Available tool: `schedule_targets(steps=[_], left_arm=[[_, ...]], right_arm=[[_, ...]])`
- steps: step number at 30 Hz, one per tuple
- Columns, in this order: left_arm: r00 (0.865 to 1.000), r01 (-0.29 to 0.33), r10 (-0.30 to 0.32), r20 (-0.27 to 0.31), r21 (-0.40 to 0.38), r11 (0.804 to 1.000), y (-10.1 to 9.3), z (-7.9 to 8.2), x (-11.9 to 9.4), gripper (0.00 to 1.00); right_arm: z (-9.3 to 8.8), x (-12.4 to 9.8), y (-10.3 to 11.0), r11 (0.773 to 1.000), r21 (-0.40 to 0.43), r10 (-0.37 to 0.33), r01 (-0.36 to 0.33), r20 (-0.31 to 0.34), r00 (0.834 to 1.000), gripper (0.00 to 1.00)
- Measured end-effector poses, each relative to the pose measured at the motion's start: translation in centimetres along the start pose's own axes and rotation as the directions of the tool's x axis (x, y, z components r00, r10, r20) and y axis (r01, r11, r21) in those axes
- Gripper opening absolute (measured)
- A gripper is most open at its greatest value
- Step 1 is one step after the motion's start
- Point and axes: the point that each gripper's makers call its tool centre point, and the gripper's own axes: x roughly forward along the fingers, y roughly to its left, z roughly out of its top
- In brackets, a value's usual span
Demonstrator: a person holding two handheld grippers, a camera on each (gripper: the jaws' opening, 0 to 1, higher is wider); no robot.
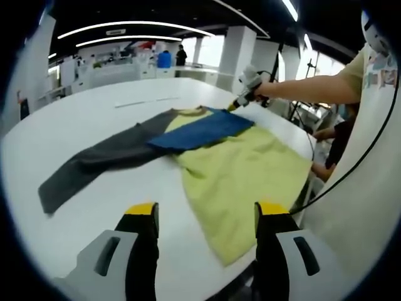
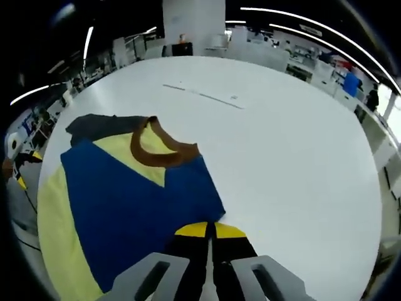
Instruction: Fold the garment on the visible template until the final outline fits inside the template.
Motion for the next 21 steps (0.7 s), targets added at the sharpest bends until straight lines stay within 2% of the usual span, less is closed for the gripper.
schedule_targets(steps=[12,21], left_arm=[[1.000,-0.008,0.008,-0.009,-0.004,1.000,0.1,-0.2,0.1,0.58],[1.000,-0.012,0.011,-0.011,-0.005,1.000,0.2,0.1,0.4,0.58]], right_arm=[[0.9,0.5,-1.7,1.000,-0.006,-0.027,0.027,0.007,1.000,0.00],[1.3,0.3,-2.0,1.000,-0.017,-0.026,0.026,0.024,0.999,0.00]])
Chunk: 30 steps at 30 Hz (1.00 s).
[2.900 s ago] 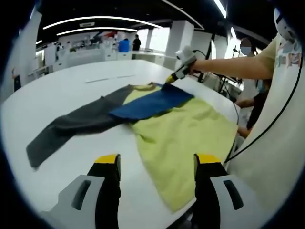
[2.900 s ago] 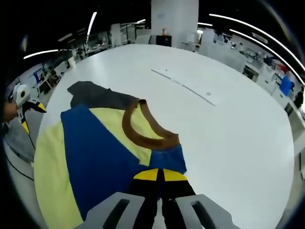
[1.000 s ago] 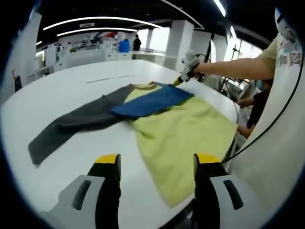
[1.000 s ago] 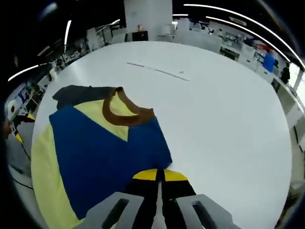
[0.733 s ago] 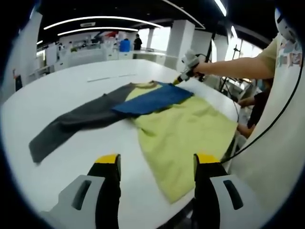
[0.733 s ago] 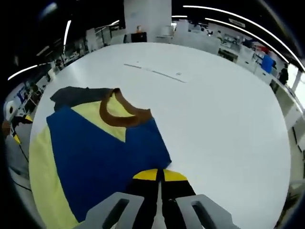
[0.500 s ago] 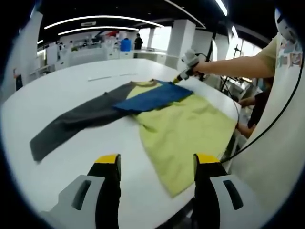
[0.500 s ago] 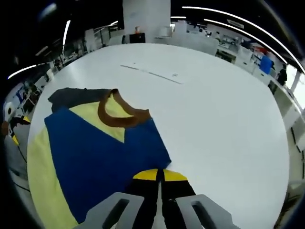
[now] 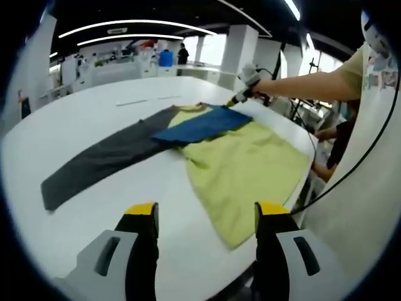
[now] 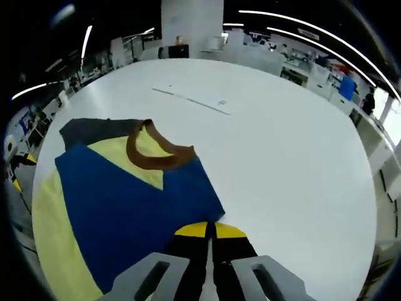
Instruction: Fold the garment on the visible template until the final outline fits inside the template.
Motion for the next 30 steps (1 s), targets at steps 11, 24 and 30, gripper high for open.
schedule_targets(steps=[11,24,30], left_arm=[[1.000,0.016,-0.016,0.007,0.017,1.000,-0.6,0.9,0.7,0.59],[1.000,0.013,-0.014,0.018,0.027,1.000,-0.8,1.1,0.3,0.62],[1.000,0.004,-0.004,0.023,0.028,1.000,-0.9,0.9,0.0,0.66]], right_arm=[[1.6,-1.5,0.8,1.000,-0.012,0.015,-0.014,0.083,0.996,0.18],[1.2,-3.7,2.0,1.000,0.017,0.018,-0.021,0.144,0.989,0.32],[0.6,-5.0,2.9,0.999,0.031,0.023,-0.029,0.165,0.986,0.36]])
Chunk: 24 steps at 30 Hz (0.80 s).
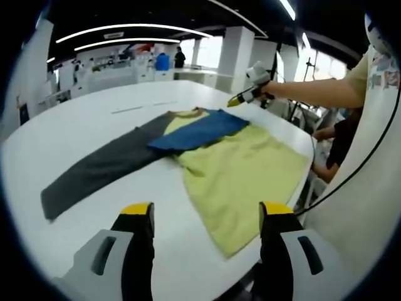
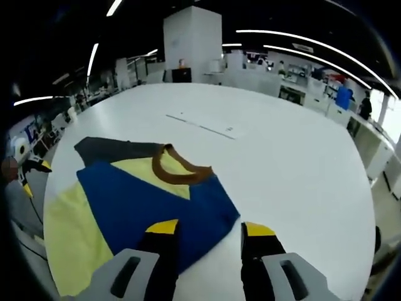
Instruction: Fold the garment on the visible template until the final outline fits inside the template.
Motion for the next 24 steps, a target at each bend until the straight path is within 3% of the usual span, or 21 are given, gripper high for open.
schedule_targets(steps=[24], left_arm=[[0.999,-0.020,0.021,0.047,-0.016,1.000,-0.1,0.6,-0.6,0.79]], right_arm=[[-2.0,-5.1,3.2,0.999,0.036,0.008,-0.010,0.060,0.998,0.57]])
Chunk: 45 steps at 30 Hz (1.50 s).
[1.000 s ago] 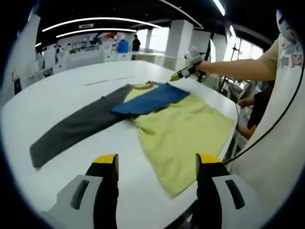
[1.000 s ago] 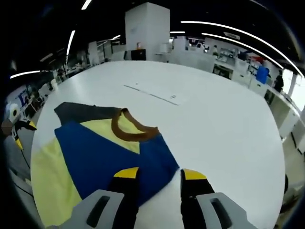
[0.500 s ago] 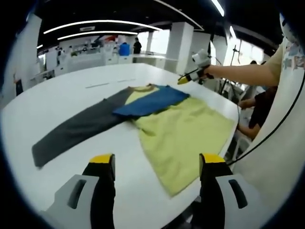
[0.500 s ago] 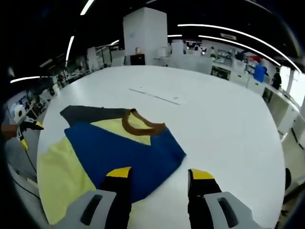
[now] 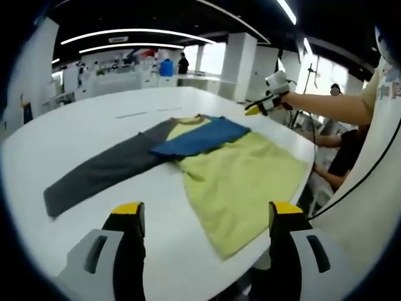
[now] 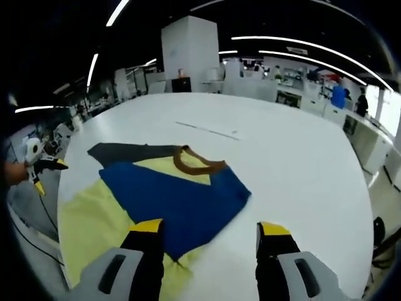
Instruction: Fold the garment on the visible template until the final outline fits inside the template.
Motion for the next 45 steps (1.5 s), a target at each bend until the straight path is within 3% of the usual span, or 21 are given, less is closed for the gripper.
schedule_targets(steps=[28,36,45], left_arm=[[1.000,-0.014,0.014,0.003,-0.033,0.999,1.5,-0.2,-0.2,0.82],[0.999,-0.042,0.042,0.000,-0.043,0.998,2.7,-0.5,-0.3,0.81],[0.994,-0.107,0.108,0.005,-0.069,0.992,5.6,-0.2,-0.6,0.81]], right_arm=[[-2.8,-4.2,3.3,1.000,0.004,0.014,-0.014,0.020,1.000,0.65],[-3.3,-5.0,4.6,1.000,-0.005,0.026,-0.026,0.022,0.999,0.65],[-3.2,-6.0,6.5,0.999,-0.024,0.046,-0.045,0.039,0.998,0.66]])
